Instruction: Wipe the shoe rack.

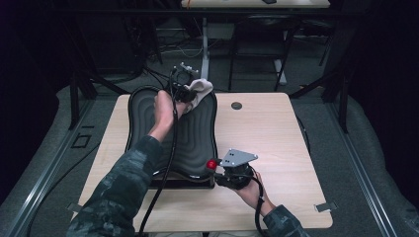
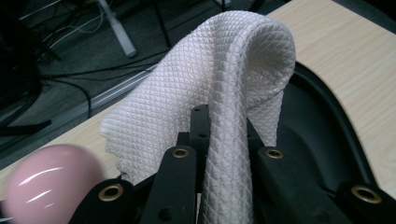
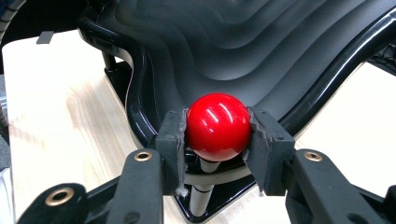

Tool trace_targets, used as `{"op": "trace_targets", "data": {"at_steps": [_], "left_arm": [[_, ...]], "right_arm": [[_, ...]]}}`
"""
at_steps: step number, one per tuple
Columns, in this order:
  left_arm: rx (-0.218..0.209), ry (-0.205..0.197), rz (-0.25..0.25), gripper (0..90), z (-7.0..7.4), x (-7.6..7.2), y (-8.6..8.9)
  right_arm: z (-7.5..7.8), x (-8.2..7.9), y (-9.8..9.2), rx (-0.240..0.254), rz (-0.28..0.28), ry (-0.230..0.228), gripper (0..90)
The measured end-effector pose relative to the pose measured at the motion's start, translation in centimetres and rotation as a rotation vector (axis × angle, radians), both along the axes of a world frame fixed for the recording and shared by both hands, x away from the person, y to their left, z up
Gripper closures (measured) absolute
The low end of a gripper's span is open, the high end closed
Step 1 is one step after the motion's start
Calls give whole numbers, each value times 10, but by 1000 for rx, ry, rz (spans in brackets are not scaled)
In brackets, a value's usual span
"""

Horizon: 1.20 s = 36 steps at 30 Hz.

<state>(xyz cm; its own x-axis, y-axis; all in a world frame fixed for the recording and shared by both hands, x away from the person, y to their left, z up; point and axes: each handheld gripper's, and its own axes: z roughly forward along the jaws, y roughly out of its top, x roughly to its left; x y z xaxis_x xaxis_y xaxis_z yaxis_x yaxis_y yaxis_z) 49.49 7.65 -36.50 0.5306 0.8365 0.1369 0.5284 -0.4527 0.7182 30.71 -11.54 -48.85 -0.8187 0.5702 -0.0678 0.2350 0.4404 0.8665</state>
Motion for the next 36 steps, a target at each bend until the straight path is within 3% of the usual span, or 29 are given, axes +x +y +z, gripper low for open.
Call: {"op": "trace_targets", "data": {"at_steps": [7,11,19,24,36], "left_arm": [[3,-6,69,825,9,1,17],[-3,7,72,826,7,-1,22],[-14,38,44,827,0,-5,28],[-14,32,17,827,-3,-12,30],[-95,1,-86,828,-3,-57,46]], "right_arm": [[0,0,0,0,-3,2,601],[0,0,1,-2,-7,-1,601],[0,0,1,1,-8,-1,601],[0,0,1,0,-17,-1,601],[-2,5,6,15,-49,-3,601]]}}
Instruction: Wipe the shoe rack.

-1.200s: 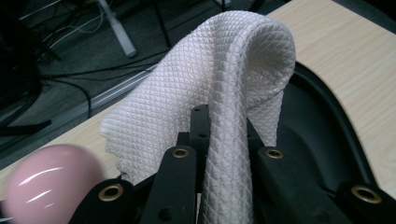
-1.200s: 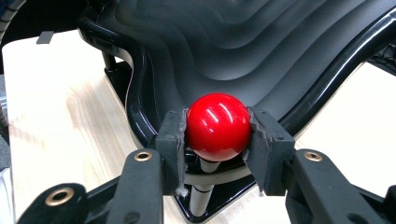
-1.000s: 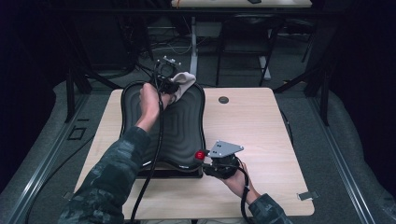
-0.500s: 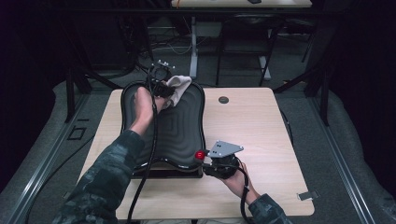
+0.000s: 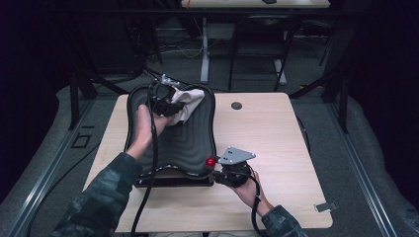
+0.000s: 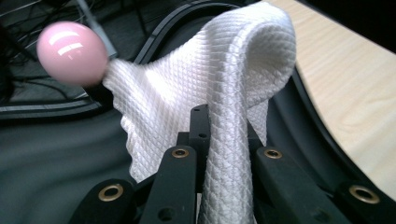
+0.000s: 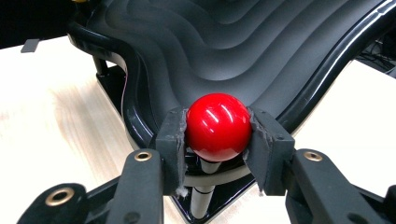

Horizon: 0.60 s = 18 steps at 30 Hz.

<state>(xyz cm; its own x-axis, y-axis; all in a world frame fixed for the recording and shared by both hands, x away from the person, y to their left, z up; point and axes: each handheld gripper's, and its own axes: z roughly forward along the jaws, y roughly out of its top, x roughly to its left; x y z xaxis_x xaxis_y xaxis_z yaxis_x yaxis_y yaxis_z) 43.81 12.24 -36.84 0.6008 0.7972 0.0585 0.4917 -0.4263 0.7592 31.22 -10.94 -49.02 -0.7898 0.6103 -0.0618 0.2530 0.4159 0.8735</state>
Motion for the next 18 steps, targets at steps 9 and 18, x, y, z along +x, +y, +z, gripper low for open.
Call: {"op": "trace_targets", "data": {"at_steps": [9,18], "left_arm": [[-41,-8,-36,828,-14,-39,21],[-51,4,-53,827,-41,-78,38]], "right_arm": [[-1,8,6,5,-20,-9,601],[-2,14,8,7,-24,-11,601]]}}
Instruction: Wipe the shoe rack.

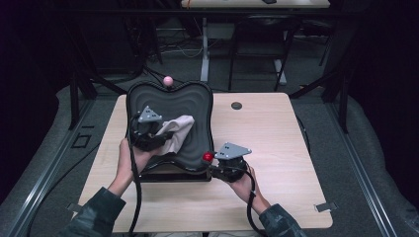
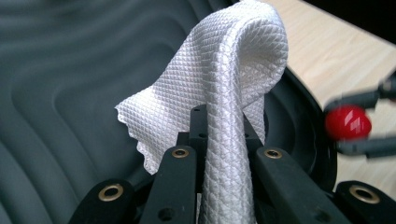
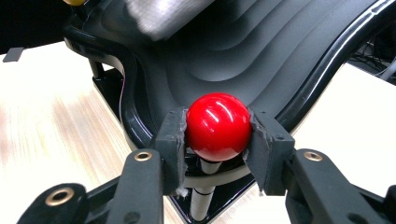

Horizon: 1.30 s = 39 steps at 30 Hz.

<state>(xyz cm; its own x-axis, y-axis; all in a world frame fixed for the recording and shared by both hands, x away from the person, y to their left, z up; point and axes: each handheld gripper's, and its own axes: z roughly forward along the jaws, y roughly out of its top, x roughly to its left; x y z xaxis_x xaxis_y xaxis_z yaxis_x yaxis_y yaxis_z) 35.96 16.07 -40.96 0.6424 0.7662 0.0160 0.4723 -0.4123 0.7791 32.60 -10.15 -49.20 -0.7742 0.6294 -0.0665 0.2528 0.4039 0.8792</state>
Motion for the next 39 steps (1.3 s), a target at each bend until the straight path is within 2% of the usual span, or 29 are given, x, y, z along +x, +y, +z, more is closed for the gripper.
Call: {"op": "trace_targets", "data": {"at_steps": [5,10,15,18,21,28,32,38,39], "left_arm": [[-1,18,-9,827,-16,-17,4],[-5,11,-16,827,-27,-37,7],[-10,29,-35,827,-42,-59,9],[-5,38,-43,827,-50,-67,6],[3,43,-44,827,-58,-74,5],[26,67,-43,827,-78,-87,1],[44,64,-35,827,-86,-89,-2],[93,103,-49,827,-109,-91,-13],[90,105,-45,827,-113,-91,-14]], "right_arm": [[0,0,0,0,2,1,601],[1,0,0,-8,3,4,601],[1,0,0,-6,2,7,601],[1,0,0,-14,-7,5,601],[1,1,0,-2,9,10,601],[2,1,0,-13,11,16,600],[4,2,0,-21,12,26,600],[4,4,2,-18,12,32,599],[5,4,2,-18,11,35,599]]}}
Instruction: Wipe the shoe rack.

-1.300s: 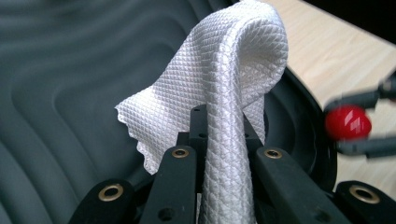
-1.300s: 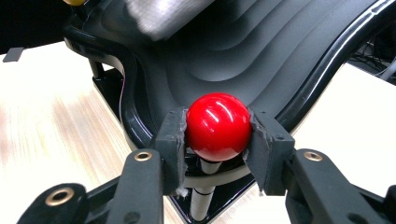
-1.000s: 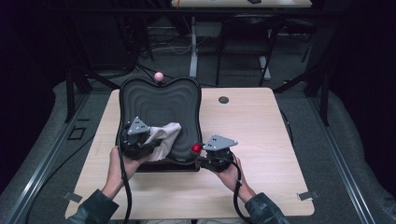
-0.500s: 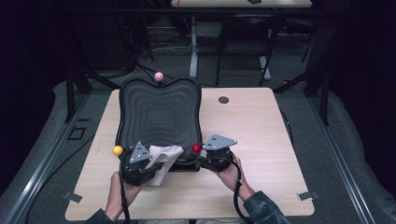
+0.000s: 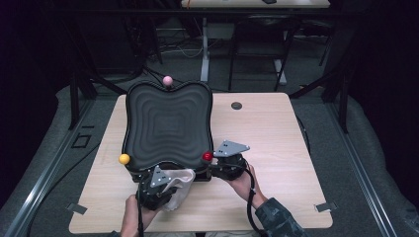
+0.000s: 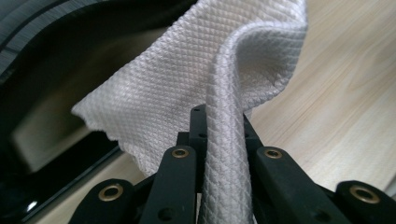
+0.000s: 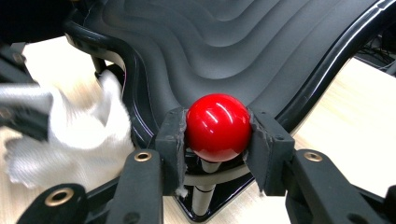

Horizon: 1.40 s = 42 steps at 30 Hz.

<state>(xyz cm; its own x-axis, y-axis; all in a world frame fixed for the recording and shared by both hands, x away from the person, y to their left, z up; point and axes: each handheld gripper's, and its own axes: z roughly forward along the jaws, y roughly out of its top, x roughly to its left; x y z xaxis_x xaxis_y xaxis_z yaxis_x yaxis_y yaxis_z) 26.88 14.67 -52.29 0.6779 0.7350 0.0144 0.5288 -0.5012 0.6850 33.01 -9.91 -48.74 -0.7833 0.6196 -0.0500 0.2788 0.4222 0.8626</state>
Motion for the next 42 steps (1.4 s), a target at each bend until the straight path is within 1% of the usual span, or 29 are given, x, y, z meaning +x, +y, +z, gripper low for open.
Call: {"op": "trace_targets", "data": {"at_steps": [3,7,8,9,10,13,16,17,18,19,20,21,22,24,25,27,28,29,31,32,34,35,36,37,38,40,42], "left_arm": [[-19,7,12,827,-7,4,-5],[-45,-5,31,825,-15,9,-14],[-51,-10,32,825,-18,9,-17],[-49,-24,37,824,-21,10,-22],[-48,-30,37,824,-24,10,-25],[-57,-66,40,823,-34,10,-42],[-79,-92,39,823,-39,12,-53],[-85,-108,42,822,-41,13,-56],[-99,-103,40,822,-43,14,-60],[-102,-101,40,822,-44,15,-61],[-118,-105,48,822,-46,16,-62],[-128,-102,47,822,-46,17,-63],[-146,-118,59,822,-45,16,-64],[-159,-141,54,822,-41,16,-64],[-159,-141,50,822,-40,16,-63],[-167,-150,58,822,-40,17,-64],[-161,-135,51,822,-41,20,-65],[-161,-121,57,823,-44,21,-66],[-138,-72,55,823,-50,25,-68],[-138,-55,61,824,-53,26,-69],[-131,-40,64,824,-56,27,-69],[-128,-42,63,824,-55,28,-69],[-130,-43,66,824,-54,27,-69],[-135,-48,66,824,-53,26,-68],[-138,-62,69,824,-51,25,-68],[-152,-104,74,824,-46,21,-67],[-168,-131,77,824,-39,18,-67]], "right_arm": [[1,0,1,-4,-2,4,599],[1,1,1,-7,-4,8,597],[2,1,1,-9,-5,11,597],[2,1,1,-11,-6,14,597],[3,1,2,-14,-5,18,595],[4,1,3,-29,-12,21,589],[5,2,4,-26,-16,21,588],[5,2,4,-29,-14,23,590],[5,3,4,-31,-13,25,592],[5,3,5,-23,-12,25,594],[5,3,5,-22,-11,26,595],[5,3,5,-21,-10,27,595],[5,3,4,-21,-10,26,596],[4,3,4,-18,-10,28,596],[4,3,4,-16,-7,28,596],[4,4,4,-16,-6,29,597],[4,4,4,-15,-5,28,597],[4,4,4,-13,-7,29,598],[4,4,4,-14,-7,29,598],[4,4,4,-15,-9,30,598],[5,4,4,-19,-6,33,598],[4,4,4,-14,-8,30,598],[4,4,3,-19,-5,33,598],[4,4,4,-13,-6,30,598],[4,4,4,-11,-6,30,598],[4,4,4,-10,-6,29,598],[4,4,4,-9,-6,29,598]]}}
